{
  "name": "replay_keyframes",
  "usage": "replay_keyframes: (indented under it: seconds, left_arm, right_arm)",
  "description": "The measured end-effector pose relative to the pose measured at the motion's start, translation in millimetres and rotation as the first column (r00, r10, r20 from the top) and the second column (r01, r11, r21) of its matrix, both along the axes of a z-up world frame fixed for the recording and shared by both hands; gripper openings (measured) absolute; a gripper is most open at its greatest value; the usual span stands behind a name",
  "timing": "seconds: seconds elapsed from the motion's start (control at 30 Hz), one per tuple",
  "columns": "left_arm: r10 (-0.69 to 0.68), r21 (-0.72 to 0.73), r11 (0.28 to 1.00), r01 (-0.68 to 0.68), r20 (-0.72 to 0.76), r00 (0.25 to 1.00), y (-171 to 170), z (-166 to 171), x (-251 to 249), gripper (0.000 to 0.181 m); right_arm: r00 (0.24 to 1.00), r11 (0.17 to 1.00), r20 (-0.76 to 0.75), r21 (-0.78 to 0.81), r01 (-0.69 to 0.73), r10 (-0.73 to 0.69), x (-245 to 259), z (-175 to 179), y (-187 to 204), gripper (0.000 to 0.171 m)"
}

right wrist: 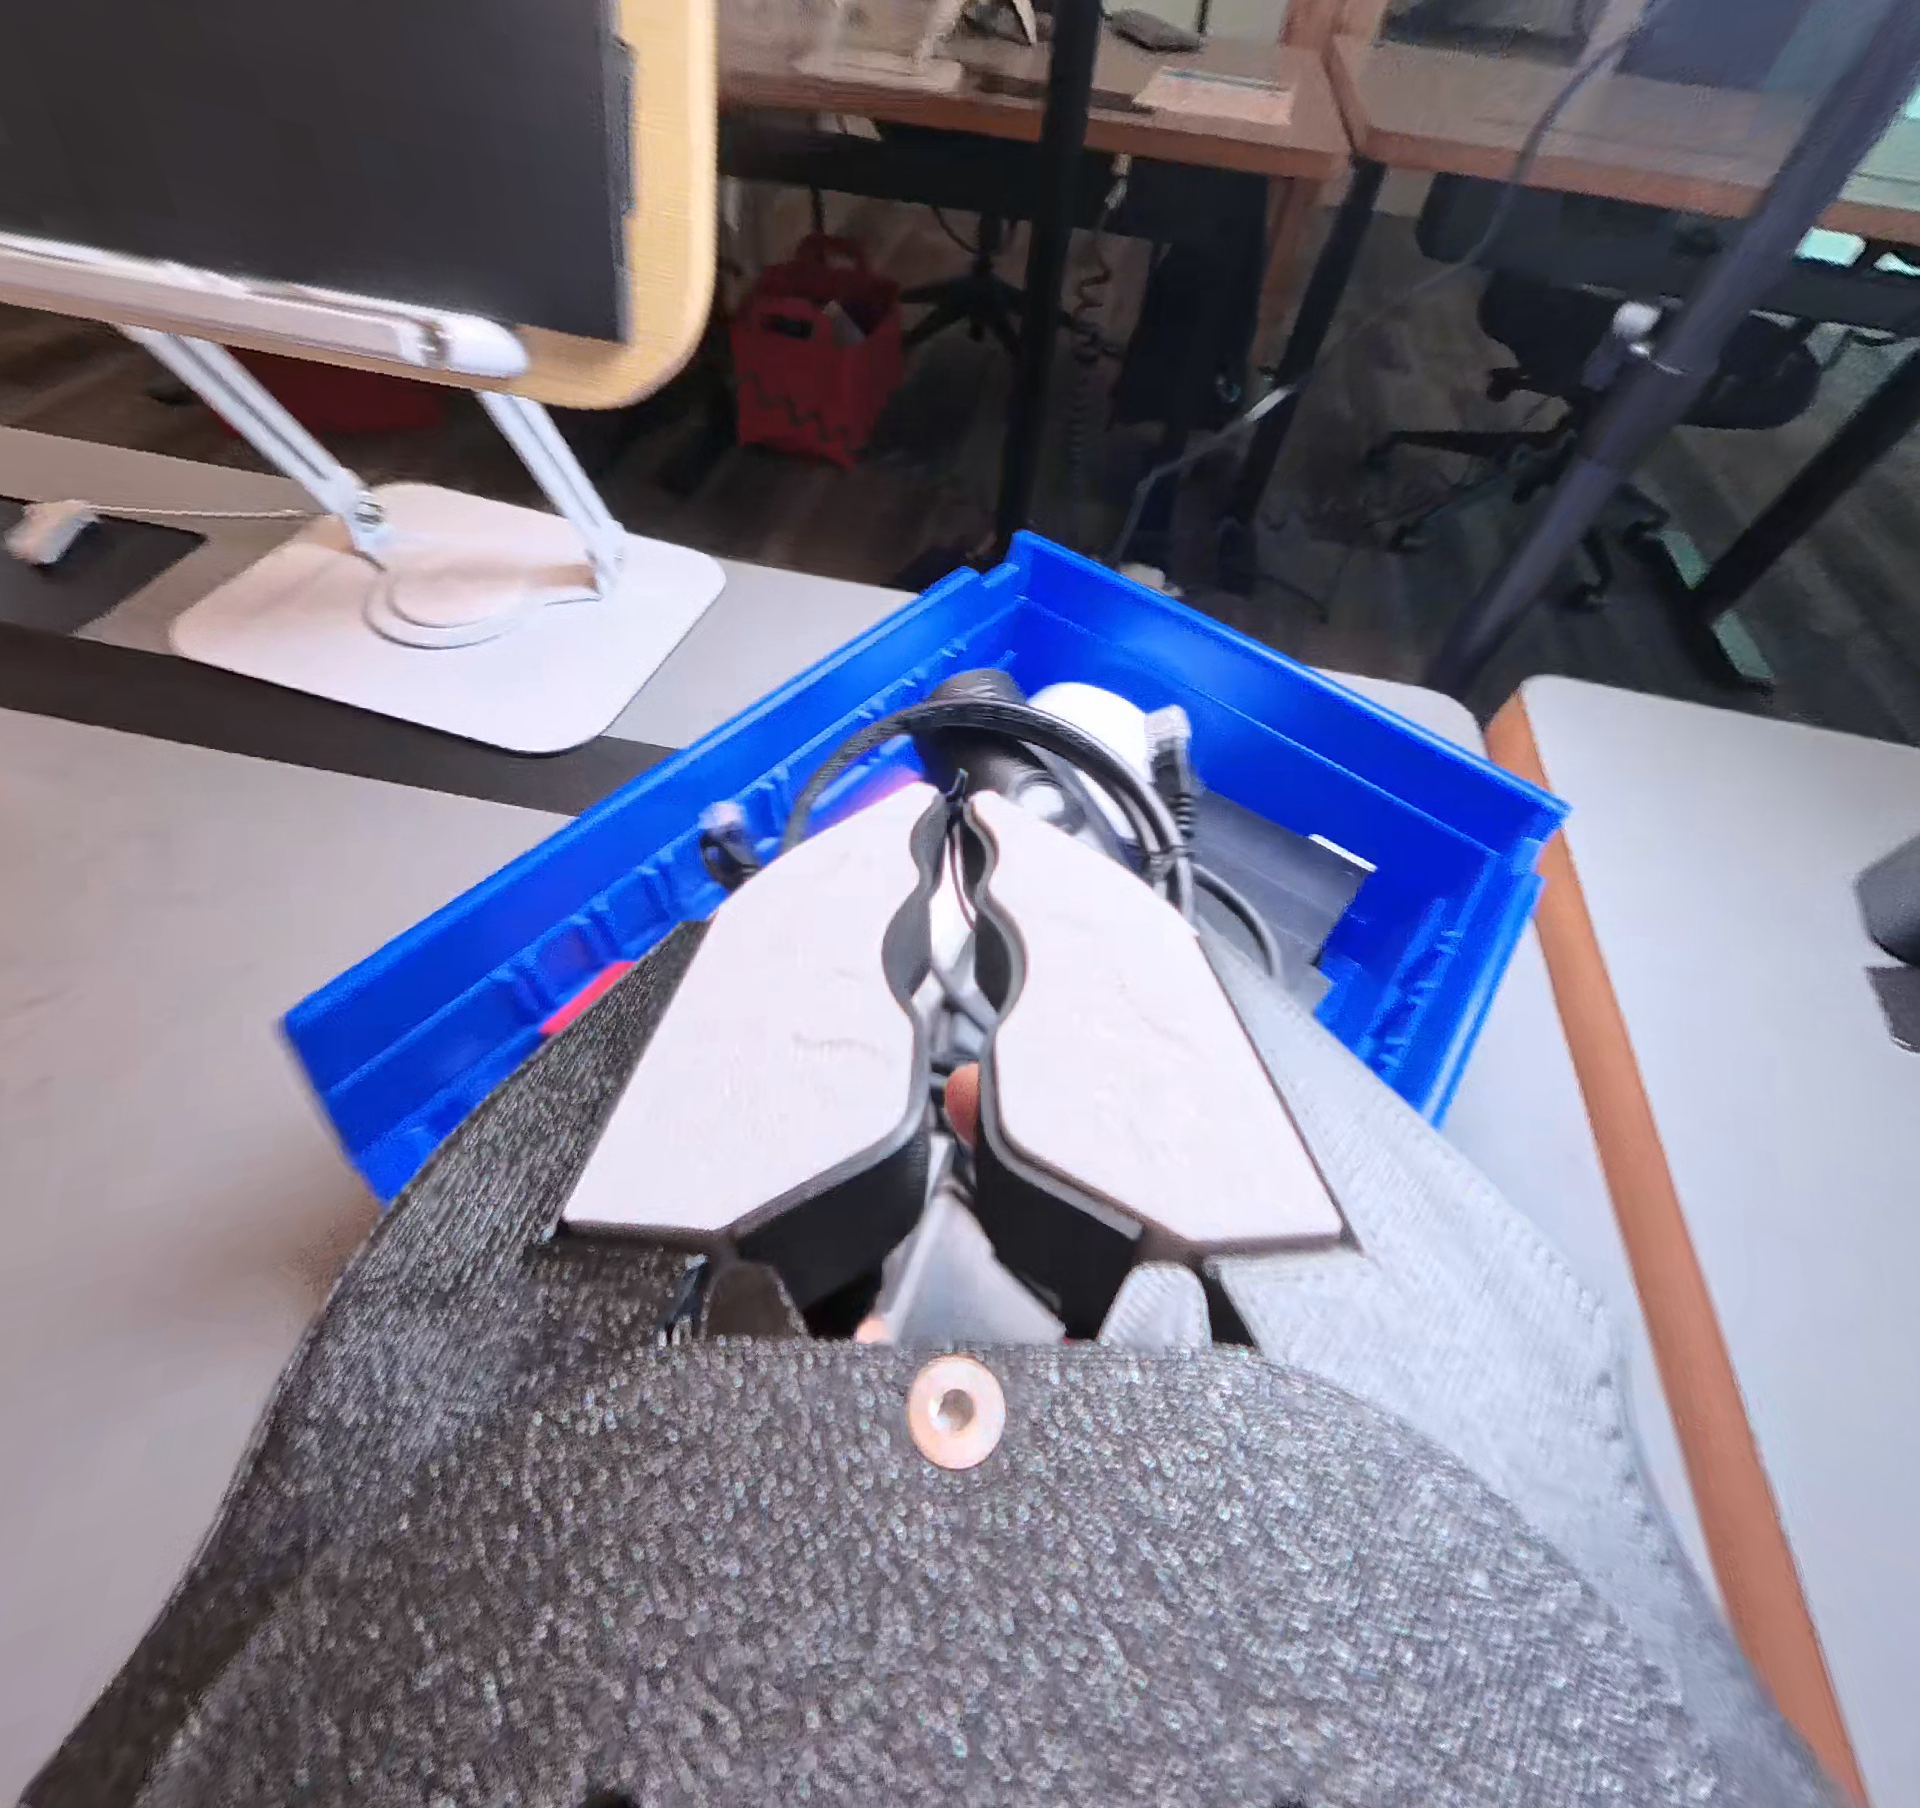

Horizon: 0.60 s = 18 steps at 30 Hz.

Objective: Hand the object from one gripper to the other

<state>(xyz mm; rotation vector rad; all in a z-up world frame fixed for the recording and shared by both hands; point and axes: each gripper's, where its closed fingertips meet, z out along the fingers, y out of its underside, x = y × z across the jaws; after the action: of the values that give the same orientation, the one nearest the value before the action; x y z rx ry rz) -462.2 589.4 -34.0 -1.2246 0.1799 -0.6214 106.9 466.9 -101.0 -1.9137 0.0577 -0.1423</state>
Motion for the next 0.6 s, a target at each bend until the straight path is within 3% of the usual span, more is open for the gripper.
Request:
replay_keyframes:
  seconds: [0.07, 0.13, 0.27, 0.43, 0.6]
  left_arm:
    - [-0.044, -0.041, 0.998, 0.042, -0.048, 0.998, 3.2, -6.2, 8.1, 0.0]
    - [-0.051, -0.088, 0.995, 0.039, -0.14, 0.989, 7.4, -14.4, 12.3, 0.0]
    - [-0.033, -0.117, 0.993, 0.0, -0.286, 0.958, 10.3, -20.6, 14.5, 0.0]
    - [-0.076, -0.134, 0.991, 0.025, -0.394, 0.916, 7.6, -12.8, 12.8, 0.0]
    - [-0.207, -0.318, 0.947, 0.052, -0.477, 0.854, 20.1, -18.1, -9.6, 0.0]
  right_arm:
    - [0.998, 0.997, 0.036, -0.063, 0.049, -0.047, 20.1, -5.1, 8.6, 0.009]
    - [0.996, 0.989, 0.065, -0.13, 0.068, -0.06, 34.8, -9.9, 15.3, 0.029]
    - [0.984, 0.996, 0.176, -0.078, 0.049, -0.035, 41.0, 4.7, 17.0, 0.048]
    - [0.977, 0.991, 0.205, 0.11, -0.078, 0.055, 7.3, 36.5, -6.1, 0.047]
    - [0.955, 0.945, 0.13, 0.16, -0.286, 0.267, -63.0, 30.2, -50.3, 0.039]
